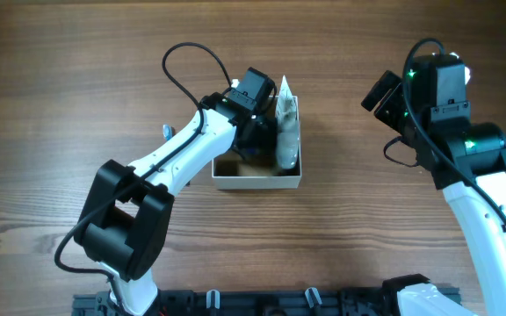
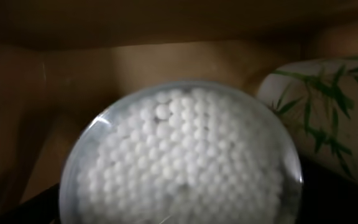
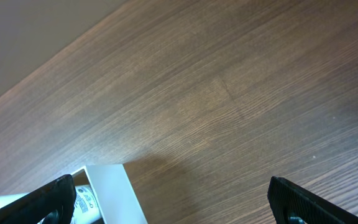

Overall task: Pack container
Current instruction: 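Place the cotton-swab tub into the box and open the left gripper, then move the left gripper to the blue toothbrush and grasp its handle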

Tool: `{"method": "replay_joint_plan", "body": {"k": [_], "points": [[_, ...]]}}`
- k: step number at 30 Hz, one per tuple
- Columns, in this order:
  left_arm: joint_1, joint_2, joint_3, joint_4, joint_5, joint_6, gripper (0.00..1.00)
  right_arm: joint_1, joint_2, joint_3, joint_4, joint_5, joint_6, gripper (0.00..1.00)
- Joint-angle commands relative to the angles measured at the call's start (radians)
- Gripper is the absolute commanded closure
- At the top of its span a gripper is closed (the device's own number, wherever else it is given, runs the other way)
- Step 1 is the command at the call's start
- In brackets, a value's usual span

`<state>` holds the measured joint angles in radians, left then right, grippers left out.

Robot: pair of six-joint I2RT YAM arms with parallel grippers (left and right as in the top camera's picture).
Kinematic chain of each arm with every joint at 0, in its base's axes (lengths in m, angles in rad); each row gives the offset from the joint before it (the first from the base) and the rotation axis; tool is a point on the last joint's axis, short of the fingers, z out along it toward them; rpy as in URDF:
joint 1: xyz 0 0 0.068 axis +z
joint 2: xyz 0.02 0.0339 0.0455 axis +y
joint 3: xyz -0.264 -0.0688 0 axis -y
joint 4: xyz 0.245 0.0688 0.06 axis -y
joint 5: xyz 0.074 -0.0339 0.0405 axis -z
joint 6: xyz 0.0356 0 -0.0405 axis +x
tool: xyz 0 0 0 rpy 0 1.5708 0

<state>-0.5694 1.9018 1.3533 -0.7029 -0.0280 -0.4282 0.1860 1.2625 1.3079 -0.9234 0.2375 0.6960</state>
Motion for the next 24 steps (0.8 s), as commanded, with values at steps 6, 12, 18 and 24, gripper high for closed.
{"method": "replay_joint_plan", "body": {"k": [6, 12, 18, 24], "points": [[-0.001, -0.011, 0.056, -0.079, 0.009, -0.006, 0.01, -0.003, 0.011, 0.008, 0.000, 0.025, 0.013, 0.00], [-0.001, -0.082, 0.153, -0.196, 0.008, -0.006, 0.00, -0.003, 0.011, 0.008, 0.000, 0.025, 0.013, 0.00], [0.005, -0.212, 0.214, -0.296, -0.103, -0.006, 0.00, -0.003, 0.011, 0.008, 0.000, 0.025, 0.013, 0.00], [0.129, -0.286, 0.214, -0.455, -0.239, -0.006, 0.00, -0.003, 0.011, 0.008, 0.000, 0.025, 0.013, 0.00]]}}
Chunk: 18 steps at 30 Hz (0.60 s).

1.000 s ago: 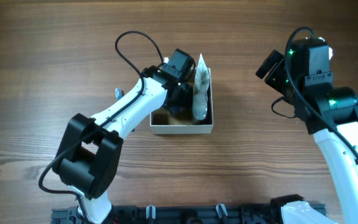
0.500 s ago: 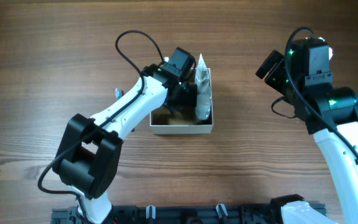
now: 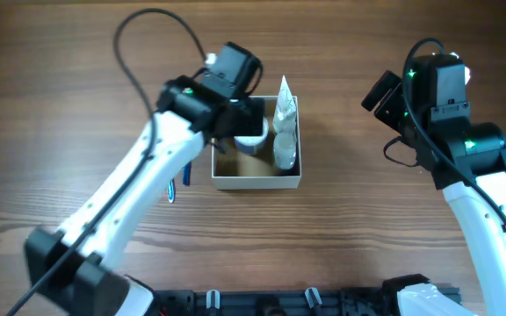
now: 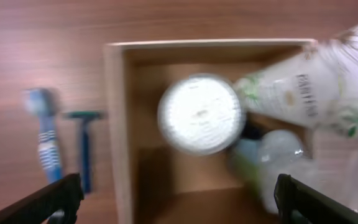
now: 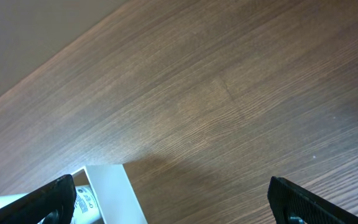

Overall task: Pack container
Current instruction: 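Move the left gripper to the blue toothbrush and grasp its handle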

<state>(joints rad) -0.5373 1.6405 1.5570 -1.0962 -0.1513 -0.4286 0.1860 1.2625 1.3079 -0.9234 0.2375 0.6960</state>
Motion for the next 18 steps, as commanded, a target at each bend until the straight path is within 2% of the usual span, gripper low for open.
{"method": "replay_joint_plan", "body": {"k": [1, 6, 10, 15, 18], "points": [[0.137, -0.025, 0.010, -0.087, -0.111, -0.006, 0.00, -0.003, 0.011, 0.008, 0.000, 0.025, 0.013, 0.00], [0.374, 0.001, -0.042, -0.116, 0.011, 0.018, 0.00, -0.003, 0.011, 0.008, 0.000, 0.025, 0.013, 0.00], [0.489, 0.047, -0.114, -0.112, 0.077, 0.089, 0.01, -0.003, 0.011, 0.008, 0.000, 0.025, 0.014, 0.00], [0.524, 0.109, -0.244, -0.032, 0.164, 0.159, 0.03, -0.003, 0.011, 0.008, -0.001, 0.025, 0.014, 0.00], [0.516, 0.130, -0.312, 0.048, 0.170, 0.161, 0.03, -0.003, 0.011, 0.008, -0.001, 0.025, 0.013, 0.00]]}}
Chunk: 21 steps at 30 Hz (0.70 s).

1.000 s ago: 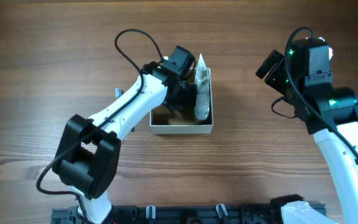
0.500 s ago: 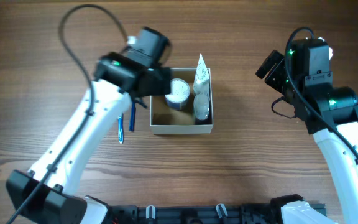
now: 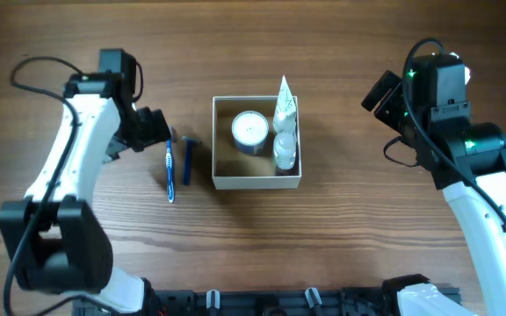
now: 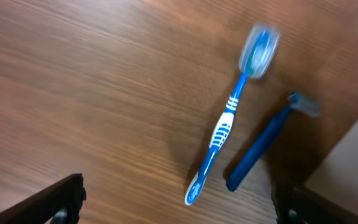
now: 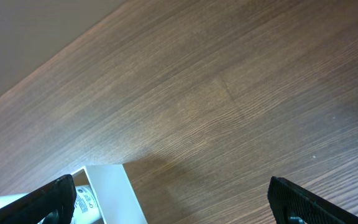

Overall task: Pack container
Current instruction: 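Move the left gripper to the blue toothbrush and grasp its handle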

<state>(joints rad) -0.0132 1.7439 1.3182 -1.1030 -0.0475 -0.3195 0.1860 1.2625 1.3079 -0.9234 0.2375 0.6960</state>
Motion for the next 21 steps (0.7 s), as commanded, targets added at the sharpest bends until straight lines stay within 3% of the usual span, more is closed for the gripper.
{"method": "replay_joint_plan", "body": {"k": [1, 5, 11, 17, 21], "points": [[-0.008, 0.031, -0.094, 0.081, 0.066, 0.051, 0.03, -0.003, 0.011, 0.008, 0.000, 0.025, 0.013, 0.00], [-0.008, 0.041, -0.173, 0.185, 0.068, 0.050, 0.08, -0.003, 0.011, 0.008, 0.000, 0.025, 0.013, 0.00], [-0.010, 0.050, -0.255, 0.302, 0.077, 0.024, 0.23, -0.003, 0.011, 0.008, -0.001, 0.025, 0.014, 0.00], [-0.023, 0.103, -0.273, 0.345, 0.077, 0.026, 0.25, -0.003, 0.011, 0.008, -0.001, 0.025, 0.013, 0.00], [-0.030, 0.128, -0.273, 0.373, 0.077, 0.045, 0.32, -0.003, 0.011, 0.008, -0.001, 0.025, 0.014, 0.00]]}}
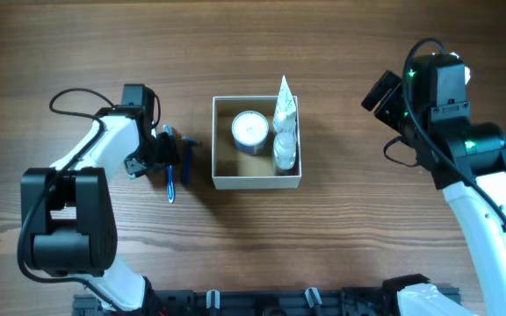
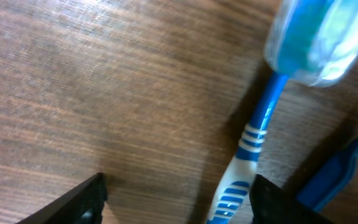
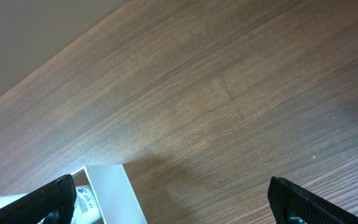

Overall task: Pack container
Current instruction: 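Move the left gripper to the blue toothbrush and grasp its handle, then lower the toothbrush into the box beside the tub and release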

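A blue and white toothbrush [image 2: 248, 148] with a clear cap on its head lies on the wood beside a blue razor [image 2: 337, 171], left of the white box [image 1: 257, 182]. My left gripper [image 2: 176, 202] is open and low over the table. The toothbrush handle lies between its fingers, close to the right finger [image 2: 272, 199]. In the box stand a round tub of cotton swabs [image 1: 249, 129], a white tube [image 1: 283, 101] and a small bottle [image 1: 281, 151]. My right gripper [image 3: 179, 205] hangs open, far right of the box, with nothing in it.
The wooden table [image 1: 367, 246] bears only the box and the two loose items. The left arm's black cable [image 1: 73, 95] loops above the arm. The right arm [image 1: 464, 149] stands raised at the right side.
My left gripper has moved from higher up and farther left to low over the toothbrush, its fingers now astride the handle. The right arm has not moved.
My left gripper was down in the box, right at the tub of cotton swabs. Then it was open above the box with the tub left inside. Then it was out left of the toothbrush and razor, and now it sits low over the toothbrush.
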Tool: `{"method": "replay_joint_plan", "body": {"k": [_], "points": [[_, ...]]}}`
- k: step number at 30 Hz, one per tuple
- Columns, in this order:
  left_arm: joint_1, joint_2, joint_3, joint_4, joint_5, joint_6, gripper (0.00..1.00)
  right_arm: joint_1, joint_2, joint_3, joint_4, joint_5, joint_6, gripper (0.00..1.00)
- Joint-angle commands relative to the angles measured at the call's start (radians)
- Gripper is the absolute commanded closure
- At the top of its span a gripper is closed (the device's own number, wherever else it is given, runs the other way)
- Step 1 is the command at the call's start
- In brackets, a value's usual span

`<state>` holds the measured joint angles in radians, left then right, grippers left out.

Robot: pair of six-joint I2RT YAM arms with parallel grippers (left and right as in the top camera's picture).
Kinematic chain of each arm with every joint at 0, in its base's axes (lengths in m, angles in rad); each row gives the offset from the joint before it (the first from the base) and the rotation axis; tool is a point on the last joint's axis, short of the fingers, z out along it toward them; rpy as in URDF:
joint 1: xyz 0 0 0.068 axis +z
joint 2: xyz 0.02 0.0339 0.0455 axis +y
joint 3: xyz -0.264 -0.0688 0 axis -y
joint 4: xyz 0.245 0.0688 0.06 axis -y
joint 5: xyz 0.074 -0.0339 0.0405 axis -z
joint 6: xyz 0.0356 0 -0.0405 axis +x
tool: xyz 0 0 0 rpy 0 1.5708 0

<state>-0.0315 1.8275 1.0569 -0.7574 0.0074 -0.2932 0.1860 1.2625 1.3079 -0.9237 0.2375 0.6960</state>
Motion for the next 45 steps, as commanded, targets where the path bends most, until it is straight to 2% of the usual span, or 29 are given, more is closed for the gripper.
{"method": "replay_joint_plan", "body": {"k": [1, 5, 8, 10, 14, 20, 27, 32, 37, 42, 45], "points": [[-0.013, 0.049, -0.012, 0.038, 0.022, 0.033, 0.36, -0.003, 0.011, 0.008, 0.000, 0.025, 0.014, 0.00], [-0.012, 0.054, -0.012, 0.063, 0.022, 0.055, 0.54, -0.003, 0.011, 0.008, 0.000, 0.025, 0.014, 0.00], [-0.012, 0.054, -0.012, 0.076, 0.022, 0.055, 0.71, -0.003, 0.011, 0.008, 0.000, 0.025, 0.014, 0.00], [-0.012, 0.054, -0.011, 0.080, 0.022, 0.055, 0.77, -0.003, 0.011, 0.008, 0.000, 0.025, 0.014, 0.00], [-0.012, 0.054, -0.011, 0.077, 0.022, 0.055, 0.79, -0.003, 0.011, 0.008, 0.000, 0.025, 0.013, 0.00], [-0.013, 0.021, 0.027, -0.006, 0.024, 0.055, 0.94, -0.003, 0.011, 0.008, 0.000, 0.025, 0.013, 0.00], [-0.042, -0.136, 0.178, -0.208, 0.026, 0.054, 0.96, -0.003, 0.011, 0.008, 0.000, 0.025, 0.013, 0.00], [-0.141, -0.253, 0.264, -0.253, 0.048, 0.050, 0.96, -0.003, 0.011, 0.008, 0.000, 0.025, 0.014, 0.00], [-0.338, -0.341, 0.281, -0.150, 0.037, 0.024, 0.96, -0.003, 0.011, 0.008, 0.000, 0.025, 0.013, 0.00], [-0.478, -0.317, 0.280, -0.045, -0.183, 0.026, 0.96, -0.003, 0.011, 0.008, -0.001, 0.025, 0.013, 0.00], [-0.509, -0.271, 0.280, -0.001, -0.270, 0.029, 0.96, -0.003, 0.011, 0.008, 0.000, 0.025, 0.013, 0.00]]}}
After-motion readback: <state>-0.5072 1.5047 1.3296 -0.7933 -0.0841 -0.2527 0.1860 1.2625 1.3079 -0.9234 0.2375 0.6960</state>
